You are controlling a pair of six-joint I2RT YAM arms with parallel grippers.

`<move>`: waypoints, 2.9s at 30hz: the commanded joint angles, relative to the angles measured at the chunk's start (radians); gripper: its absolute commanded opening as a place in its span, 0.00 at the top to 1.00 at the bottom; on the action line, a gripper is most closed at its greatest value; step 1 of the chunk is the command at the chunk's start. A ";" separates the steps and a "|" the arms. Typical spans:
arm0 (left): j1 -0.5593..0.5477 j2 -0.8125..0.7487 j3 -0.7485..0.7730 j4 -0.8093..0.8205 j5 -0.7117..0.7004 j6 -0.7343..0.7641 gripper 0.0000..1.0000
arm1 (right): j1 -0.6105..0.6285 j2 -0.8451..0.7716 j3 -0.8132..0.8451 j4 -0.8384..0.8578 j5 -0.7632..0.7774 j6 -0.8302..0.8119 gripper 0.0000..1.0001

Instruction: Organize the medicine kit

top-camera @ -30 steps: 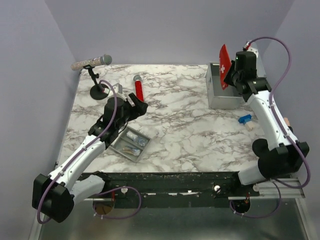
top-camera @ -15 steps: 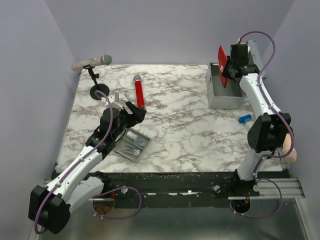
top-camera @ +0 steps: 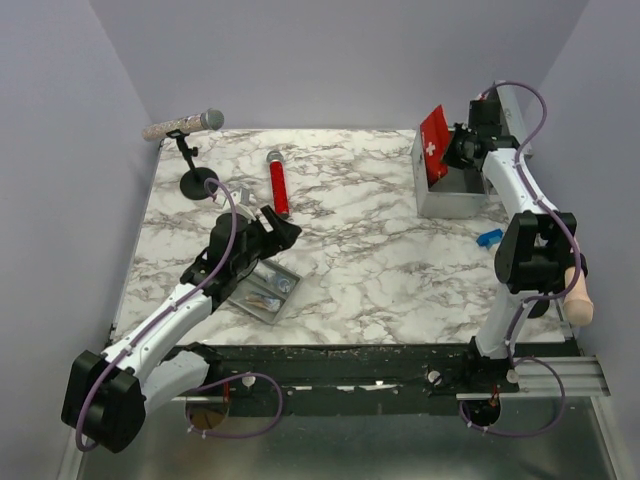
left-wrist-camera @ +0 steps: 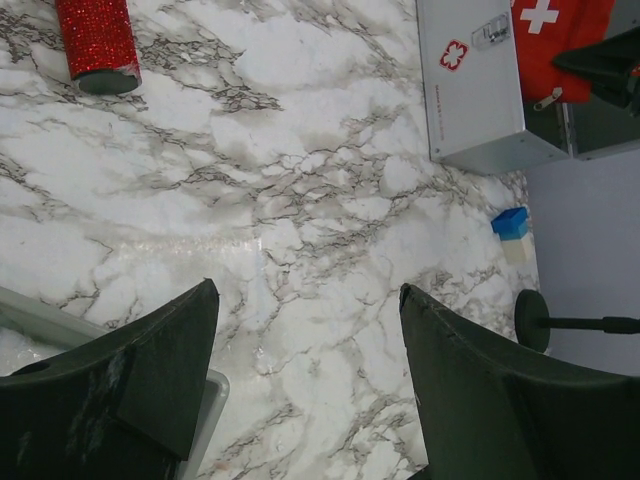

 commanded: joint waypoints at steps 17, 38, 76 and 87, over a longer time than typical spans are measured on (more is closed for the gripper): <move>-0.005 0.031 0.010 0.028 0.043 -0.020 0.18 | -0.052 -0.121 -0.090 0.023 0.280 -0.020 0.33; -0.028 0.037 0.027 0.004 0.044 -0.008 0.19 | 0.186 0.135 0.098 -0.012 0.406 -0.170 0.31; -0.028 -0.184 0.071 -0.636 -0.464 -0.243 0.01 | 0.509 -0.273 -0.538 0.171 0.165 -0.123 0.96; -0.026 -0.137 -0.015 -0.651 -0.448 -0.402 0.20 | 0.651 -0.418 -0.739 0.210 0.139 -0.078 0.96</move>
